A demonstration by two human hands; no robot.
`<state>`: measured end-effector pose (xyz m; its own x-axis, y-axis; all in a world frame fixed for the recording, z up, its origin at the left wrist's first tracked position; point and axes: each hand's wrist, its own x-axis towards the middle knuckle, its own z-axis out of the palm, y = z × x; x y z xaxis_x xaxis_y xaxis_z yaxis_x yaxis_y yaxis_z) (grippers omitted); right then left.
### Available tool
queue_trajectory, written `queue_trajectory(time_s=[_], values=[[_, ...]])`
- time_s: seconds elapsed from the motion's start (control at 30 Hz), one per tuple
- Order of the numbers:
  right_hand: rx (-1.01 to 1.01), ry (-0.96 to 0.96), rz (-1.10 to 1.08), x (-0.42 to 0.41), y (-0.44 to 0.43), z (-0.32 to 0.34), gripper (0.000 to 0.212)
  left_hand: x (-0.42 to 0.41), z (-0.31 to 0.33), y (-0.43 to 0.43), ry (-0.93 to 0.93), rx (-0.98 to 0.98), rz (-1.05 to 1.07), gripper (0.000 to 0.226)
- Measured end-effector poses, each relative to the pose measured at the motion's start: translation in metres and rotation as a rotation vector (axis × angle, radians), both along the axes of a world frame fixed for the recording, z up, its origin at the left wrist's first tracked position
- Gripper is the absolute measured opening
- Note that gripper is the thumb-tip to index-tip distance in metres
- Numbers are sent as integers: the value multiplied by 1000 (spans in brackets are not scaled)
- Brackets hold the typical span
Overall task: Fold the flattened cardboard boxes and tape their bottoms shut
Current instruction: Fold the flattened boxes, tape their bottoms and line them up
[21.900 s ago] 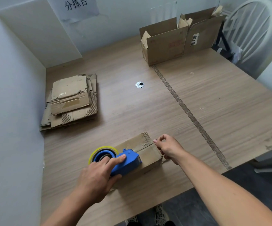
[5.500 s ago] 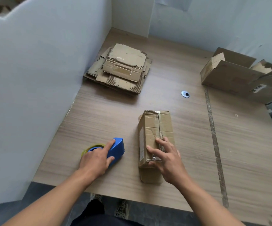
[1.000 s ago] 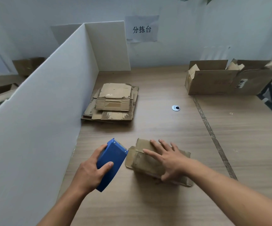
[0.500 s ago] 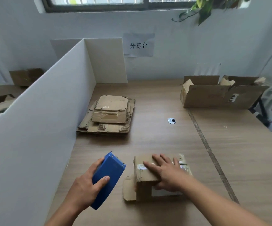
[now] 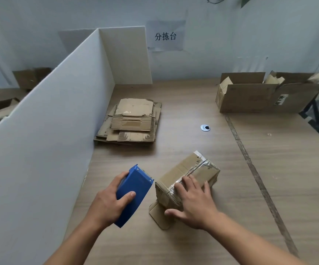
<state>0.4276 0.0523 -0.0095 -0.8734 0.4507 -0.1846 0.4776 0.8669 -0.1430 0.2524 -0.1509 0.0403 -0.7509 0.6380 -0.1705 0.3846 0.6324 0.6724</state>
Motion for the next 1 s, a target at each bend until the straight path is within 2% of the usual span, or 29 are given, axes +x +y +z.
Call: queue_trajectory(time_s=[0.07, 0.23, 0.37, 0.47, 0.53, 0.6, 0.67, 0.73, 0.87, 1.0], values=[[57, 39, -47, -4, -8, -11, 82, 1, 0, 1, 0, 1, 5, 58], [115, 168, 28, -6, 1, -32, 82, 0, 2, 3, 3, 13, -2, 59], [22, 295, 149, 6, 21, -39, 81, 0, 4, 4, 26, 17, -14, 59], [-66, 351, 259, 9, 33, -38, 58, -1, 2, 6, 35, 14, -34, 59], [-176, 285, 218, 7, 35, -29, 54, -1, 0, 7, 41, 20, -40, 60], [-229, 168, 173, 4, 33, -24, 67, -1, -1, 7, 42, 22, -51, 61], [-229, 118, 172, -1, 28, -22, 78, 0, -1, 8, 38, 24, -64, 62], [-224, 137, 185, -4, 24, -23, 75, 1, 1, 8, 35, 44, -75, 66], [-183, 92, 176, 2, 32, -25, 87, 4, 1, 4, 67, 65, -149, 70], [-139, 67, 154, 11, 36, -22, 80, 8, -3, -3, 167, 43, -282, 76]])
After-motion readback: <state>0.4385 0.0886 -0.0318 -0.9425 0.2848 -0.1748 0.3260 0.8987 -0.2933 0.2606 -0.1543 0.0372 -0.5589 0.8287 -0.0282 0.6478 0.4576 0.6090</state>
